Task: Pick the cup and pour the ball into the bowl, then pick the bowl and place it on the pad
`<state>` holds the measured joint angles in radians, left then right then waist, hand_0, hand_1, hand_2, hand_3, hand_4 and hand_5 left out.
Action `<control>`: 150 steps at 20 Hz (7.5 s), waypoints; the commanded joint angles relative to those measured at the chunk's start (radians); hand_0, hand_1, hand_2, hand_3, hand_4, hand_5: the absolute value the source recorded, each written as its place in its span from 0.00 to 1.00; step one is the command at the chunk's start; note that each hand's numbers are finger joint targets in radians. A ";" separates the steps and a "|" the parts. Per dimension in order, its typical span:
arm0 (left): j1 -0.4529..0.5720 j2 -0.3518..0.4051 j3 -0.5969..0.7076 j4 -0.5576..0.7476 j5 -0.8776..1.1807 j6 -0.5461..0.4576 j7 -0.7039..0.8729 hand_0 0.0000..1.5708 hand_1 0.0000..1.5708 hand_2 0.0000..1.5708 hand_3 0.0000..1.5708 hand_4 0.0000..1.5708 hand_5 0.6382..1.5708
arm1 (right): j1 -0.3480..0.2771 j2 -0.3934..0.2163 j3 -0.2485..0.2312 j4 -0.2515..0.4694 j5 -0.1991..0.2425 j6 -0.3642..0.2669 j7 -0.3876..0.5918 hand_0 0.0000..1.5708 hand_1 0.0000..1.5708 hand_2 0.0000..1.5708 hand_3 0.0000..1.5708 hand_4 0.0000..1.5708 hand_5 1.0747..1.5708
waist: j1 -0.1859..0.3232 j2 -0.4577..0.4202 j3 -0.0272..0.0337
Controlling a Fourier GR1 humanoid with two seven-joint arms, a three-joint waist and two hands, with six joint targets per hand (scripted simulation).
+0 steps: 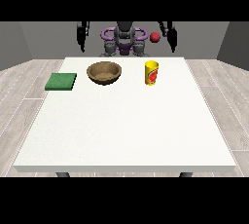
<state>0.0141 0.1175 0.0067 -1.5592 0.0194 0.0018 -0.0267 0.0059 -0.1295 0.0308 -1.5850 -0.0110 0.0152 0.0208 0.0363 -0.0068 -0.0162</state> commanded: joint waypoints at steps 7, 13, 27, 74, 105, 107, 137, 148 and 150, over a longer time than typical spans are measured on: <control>0.113 -0.110 -0.053 -0.126 0.148 -0.040 -0.010 0.00 0.00 0.00 0.00 0.00 0.95 | 0.116 0.051 -0.064 -0.052 -0.104 -0.016 -0.032 0.00 0.00 0.00 0.00 0.00 0.99 | -0.006 -0.291 0.0170; 0.174 -0.116 -0.232 -0.367 0.119 0.040 0.108 0.00 0.00 0.00 0.00 0.00 0.94 | 0.088 -0.007 -0.167 -0.057 -0.137 0.000 -0.056 0.00 0.00 0.00 0.00 0.00 0.99 | 0.051 -0.224 0.0166; -0.177 -0.001 -0.012 -0.141 0.005 0.017 -0.120 0.00 0.00 0.00 0.00 0.00 0.69 | -0.202 -0.019 -0.181 0.109 -0.128 0.056 -0.256 0.00 0.00 0.00 0.00 0.00 0.98 | -0.010 0.201 0.0167; -0.530 -0.057 -0.018 0.768 -0.426 0.578 -0.520 0.86 0.86 1.00 1.00 0.63 0.96 | -0.331 -0.310 -0.403 0.671 -0.241 0.365 -0.448 0.00 0.00 0.00 0.00 0.00 0.97 | -0.103 0.111 0.0193; -0.768 -0.117 -0.597 0.633 -1.245 0.475 0.457 0.35 0.35 1.00 1.00 0.57 1.00 | -0.446 -0.360 -0.400 0.916 -0.176 0.322 -0.487 0.00 0.00 0.00 0.10 0.00 0.92 | -0.037 0.041 0.0172; -0.769 -0.117 -0.611 0.647 -1.299 0.444 0.463 0.35 0.35 1.00 1.00 0.56 1.00 | -0.458 -0.361 -0.393 0.916 -0.180 0.324 -0.440 0.00 0.00 0.00 0.14 0.00 0.92 | -0.038 0.018 0.0167; -0.938 -0.104 -0.737 0.603 -1.675 -0.013 0.315 0.96 0.96 1.00 1.00 0.77 0.88 | -0.472 -0.314 -0.379 0.980 -0.195 0.328 -0.455 0.00 0.00 0.00 0.00 0.13 0.95 | -0.041 0.020 0.0165; -0.740 -0.014 -0.276 0.397 -1.147 0.262 0.224 0.24 0.24 1.00 1.00 0.55 1.00 | -0.455 -0.277 -0.399 0.977 -0.220 0.265 -0.396 0.00 0.00 0.00 0.00 0.30 0.97 | 0.122 0.027 0.0119; -0.712 -0.009 -0.214 0.407 -1.035 0.264 0.151 0.55 0.55 1.00 0.99 0.59 0.98 | -0.474 -0.267 -0.405 0.957 -0.232 0.261 -0.400 0.00 0.00 0.00 0.00 0.26 0.97 | 0.097 0.084 0.0121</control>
<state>-0.7574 0.0884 -0.3338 -1.1335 -1.1934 0.2320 0.2042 -0.4628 -0.4159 -0.3677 -0.6088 -0.2323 0.2953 -0.3762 0.1289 0.0318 -0.0036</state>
